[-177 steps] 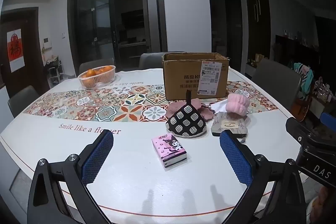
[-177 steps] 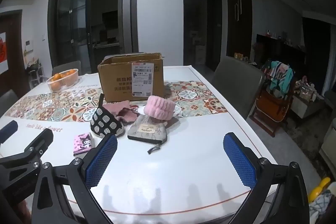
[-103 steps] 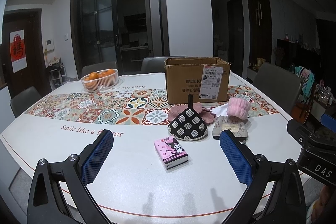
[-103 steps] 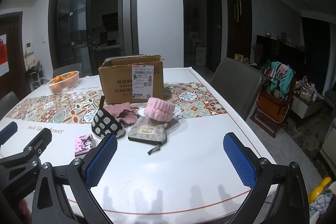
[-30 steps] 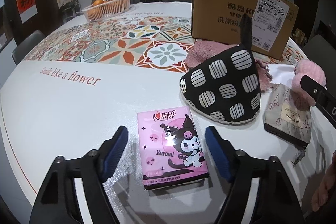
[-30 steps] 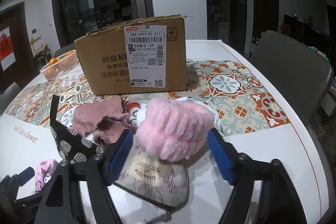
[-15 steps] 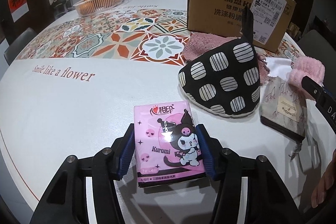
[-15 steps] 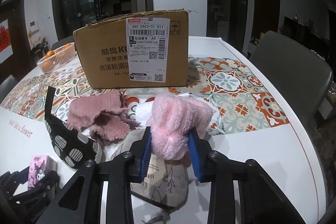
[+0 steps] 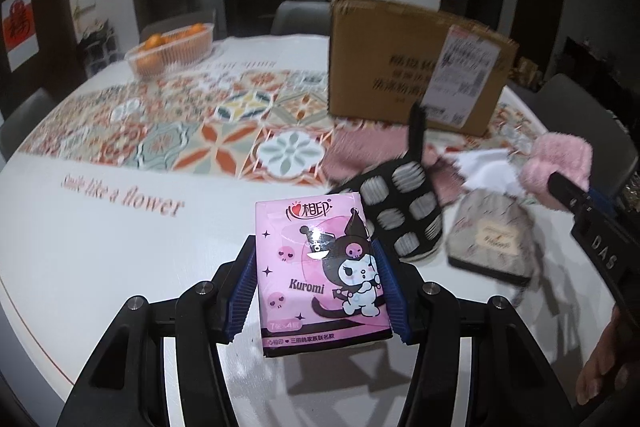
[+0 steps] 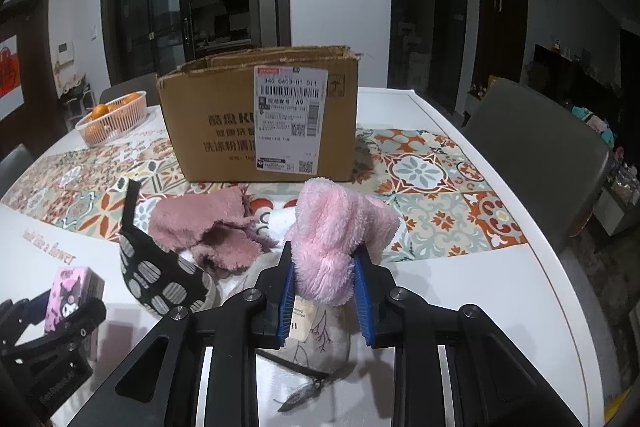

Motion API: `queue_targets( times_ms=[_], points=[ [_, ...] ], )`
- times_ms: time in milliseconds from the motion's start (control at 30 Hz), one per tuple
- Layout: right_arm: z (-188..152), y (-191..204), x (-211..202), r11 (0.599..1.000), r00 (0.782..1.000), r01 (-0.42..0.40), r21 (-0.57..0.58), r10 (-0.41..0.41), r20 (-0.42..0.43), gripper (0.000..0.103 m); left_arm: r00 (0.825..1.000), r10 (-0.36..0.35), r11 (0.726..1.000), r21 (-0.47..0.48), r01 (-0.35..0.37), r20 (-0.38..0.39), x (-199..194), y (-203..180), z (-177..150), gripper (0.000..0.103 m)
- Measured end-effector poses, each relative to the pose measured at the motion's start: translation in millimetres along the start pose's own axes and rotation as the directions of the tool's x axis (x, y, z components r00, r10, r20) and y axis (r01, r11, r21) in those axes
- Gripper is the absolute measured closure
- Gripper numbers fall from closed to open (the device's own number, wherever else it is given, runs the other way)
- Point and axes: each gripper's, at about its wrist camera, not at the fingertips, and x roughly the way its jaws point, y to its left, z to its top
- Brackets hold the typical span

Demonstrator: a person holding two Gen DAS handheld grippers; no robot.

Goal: Organize soft objects
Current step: 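Carry the tissue pack and pink hair band over the cardboard box with both tools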

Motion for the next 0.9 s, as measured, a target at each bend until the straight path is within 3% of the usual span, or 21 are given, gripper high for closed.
queue_targets(
  times_ms=[500,900],
  points=[
    [20,9,-50,1.000,0.998,-0.020,0.017,0.019,0.052,0.076,0.985,-0.121,0.991,0.078,0.112,0.125,-46,-4,37,0.048],
    [51,15,-64,0.998,0.992,-0.056,0.022,0.054,0.113,0.076,0.965,-0.181,0.979,0.128,0.159,0.189,-55,-12,77,0.048]
  ],
)
